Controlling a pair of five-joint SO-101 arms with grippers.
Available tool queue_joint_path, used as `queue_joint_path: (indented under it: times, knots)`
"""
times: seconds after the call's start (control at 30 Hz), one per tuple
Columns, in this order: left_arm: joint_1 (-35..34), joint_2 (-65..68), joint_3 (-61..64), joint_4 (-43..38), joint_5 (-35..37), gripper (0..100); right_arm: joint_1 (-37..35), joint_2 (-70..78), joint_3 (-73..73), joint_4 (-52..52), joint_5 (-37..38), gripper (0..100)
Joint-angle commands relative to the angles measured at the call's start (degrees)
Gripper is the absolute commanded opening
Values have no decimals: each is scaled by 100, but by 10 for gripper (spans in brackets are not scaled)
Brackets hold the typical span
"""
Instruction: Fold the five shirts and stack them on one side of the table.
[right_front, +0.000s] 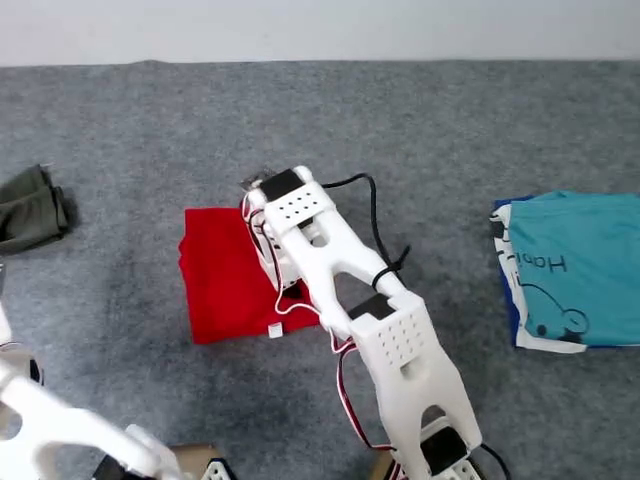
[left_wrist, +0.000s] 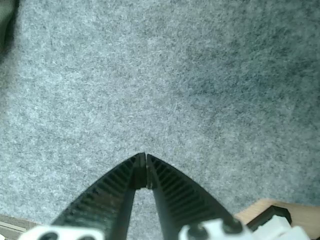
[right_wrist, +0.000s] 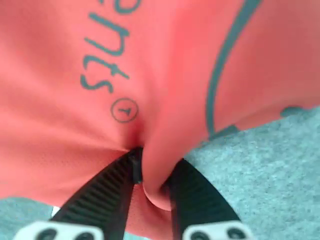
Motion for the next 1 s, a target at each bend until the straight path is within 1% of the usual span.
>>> queue_joint_path:
  times: [0.0,0.1,0.2,0.3,0.4,0.47,0.53,0.6,0.63,0.73,0.83,0.9,0.97]
  knots:
    - [26,-149,-48,18,-9,6,207,-418,35,391,431,10]
    - [26,-149,-48,18,-9,6,664,-936,62,409,1011,9]
    - [26,-149,-84,18,-9,6,1323,-1288,70,409,2075,9]
    - [26,-149,-92,18,-9,6,2079,-1323,70,409,3578,9]
    - [26,-149,-84,18,-9,6,2800,-1323,35,233,5530,9]
    - [26,-149,-75,18,-9,6,3178,-1323,35,-277,6497,9]
    - [26,-149,-66,18,-9,6,3371,-1323,35,-1033,7086,9]
    - [26,-149,-48,18,-9,6,3345,-1314,35,-1710,7385,9]
    - [26,-149,-48,18,-9,6,3257,-1305,62,-1921,7402,9]
    - [35,-149,-48,18,-9,6,2862,-1244,70,-1991,7385,9]
    - [26,-149,-48,44,-9,6,2633,-1182,62,-2044,7367,9]
    - [26,-149,-48,53,-9,6,2563,-1156,44,-2070,7209,13]
    - [26,-149,-48,53,-9,6,2510,-1191,35,-2149,6804,19]
